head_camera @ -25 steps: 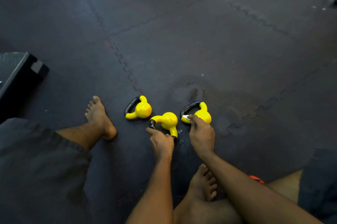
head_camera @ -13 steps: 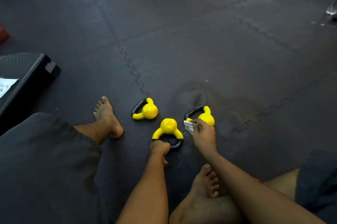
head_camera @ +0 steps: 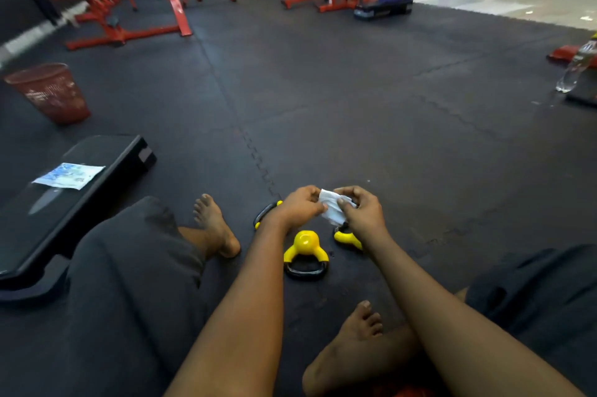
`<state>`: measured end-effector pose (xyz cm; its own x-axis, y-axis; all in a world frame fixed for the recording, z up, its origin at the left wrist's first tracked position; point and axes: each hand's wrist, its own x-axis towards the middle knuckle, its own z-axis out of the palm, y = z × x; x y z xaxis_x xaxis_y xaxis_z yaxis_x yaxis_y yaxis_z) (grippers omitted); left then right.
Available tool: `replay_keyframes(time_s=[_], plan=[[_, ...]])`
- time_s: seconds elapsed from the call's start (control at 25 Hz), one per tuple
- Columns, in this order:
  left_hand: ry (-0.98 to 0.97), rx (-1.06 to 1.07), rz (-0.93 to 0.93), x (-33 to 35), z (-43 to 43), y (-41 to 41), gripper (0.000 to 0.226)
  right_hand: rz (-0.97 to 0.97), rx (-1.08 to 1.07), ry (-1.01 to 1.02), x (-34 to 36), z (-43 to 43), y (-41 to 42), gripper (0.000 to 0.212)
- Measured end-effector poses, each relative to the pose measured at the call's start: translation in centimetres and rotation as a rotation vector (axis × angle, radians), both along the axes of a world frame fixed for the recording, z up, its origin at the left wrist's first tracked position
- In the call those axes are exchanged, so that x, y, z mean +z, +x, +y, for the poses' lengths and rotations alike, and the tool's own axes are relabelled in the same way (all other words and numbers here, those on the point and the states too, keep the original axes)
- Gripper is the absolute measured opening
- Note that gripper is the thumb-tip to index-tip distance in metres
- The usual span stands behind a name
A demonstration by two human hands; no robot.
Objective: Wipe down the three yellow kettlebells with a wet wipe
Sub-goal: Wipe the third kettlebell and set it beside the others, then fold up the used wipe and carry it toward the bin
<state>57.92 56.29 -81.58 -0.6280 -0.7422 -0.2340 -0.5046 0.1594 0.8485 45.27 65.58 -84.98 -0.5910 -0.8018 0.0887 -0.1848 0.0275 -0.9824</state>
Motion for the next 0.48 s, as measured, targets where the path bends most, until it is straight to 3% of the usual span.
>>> replay_keyframes(time_s=[0.2,0.48], plan=[[-0.276,0.133,-0.008,4.4,0.0,2.4,0.011,-0.169,0.070,-0.027,3.5,-0.4,1.4,0.007],[-0.322,0.347,0.125,4.4,-6.7,4.7,0.006,-0.026,0.094,0.025,4.8,-9.2,3.0,0.007]])
